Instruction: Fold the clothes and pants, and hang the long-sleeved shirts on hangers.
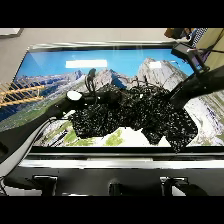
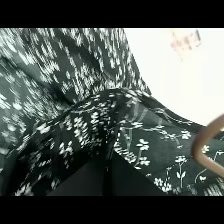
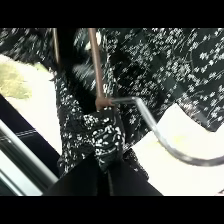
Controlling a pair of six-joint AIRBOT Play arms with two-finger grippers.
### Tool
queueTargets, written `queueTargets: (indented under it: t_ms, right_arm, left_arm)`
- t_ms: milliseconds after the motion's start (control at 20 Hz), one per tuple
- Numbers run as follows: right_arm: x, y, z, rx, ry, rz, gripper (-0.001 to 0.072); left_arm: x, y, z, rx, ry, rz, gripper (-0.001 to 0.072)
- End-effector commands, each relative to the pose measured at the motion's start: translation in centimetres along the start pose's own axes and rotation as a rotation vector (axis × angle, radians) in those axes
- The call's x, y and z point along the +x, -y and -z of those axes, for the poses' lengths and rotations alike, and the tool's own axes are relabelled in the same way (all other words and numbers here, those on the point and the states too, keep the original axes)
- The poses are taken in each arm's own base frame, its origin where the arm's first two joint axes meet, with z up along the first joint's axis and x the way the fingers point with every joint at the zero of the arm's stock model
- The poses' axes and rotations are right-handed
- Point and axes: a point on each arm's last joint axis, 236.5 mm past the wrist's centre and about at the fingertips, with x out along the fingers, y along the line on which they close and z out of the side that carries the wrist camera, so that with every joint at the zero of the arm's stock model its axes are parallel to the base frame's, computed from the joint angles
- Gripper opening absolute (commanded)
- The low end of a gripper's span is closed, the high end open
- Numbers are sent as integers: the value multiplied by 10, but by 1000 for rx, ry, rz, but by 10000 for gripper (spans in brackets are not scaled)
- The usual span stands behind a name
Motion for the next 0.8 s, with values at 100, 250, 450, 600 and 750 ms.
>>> queueTargets:
  t_ms: [100, 250, 450, 600, 750]
  right_arm:
    - [-3, 0, 13, 55, -50, 11, 16]
    - [2, 5, 15, 62, -65, 20, 16]
    - [10, 6, 17, 73, -81, 0, 16]
    - [18, 6, 17, 81, -94, -28, 16]
    - [38, 12, 21, 101, -132, -67, 16]
  left_arm:
    - [-25, 7, -21, 16, 24, 22, 15]
    - [-27, 13, -24, 33, 14, 22, 15]
    - [-30, 18, -38, 69, 33, 1, 15]
    - [-33, 29, -46, 89, 48, 14, 15]
    - [-34, 37, -51, 104, 55, 26, 15]
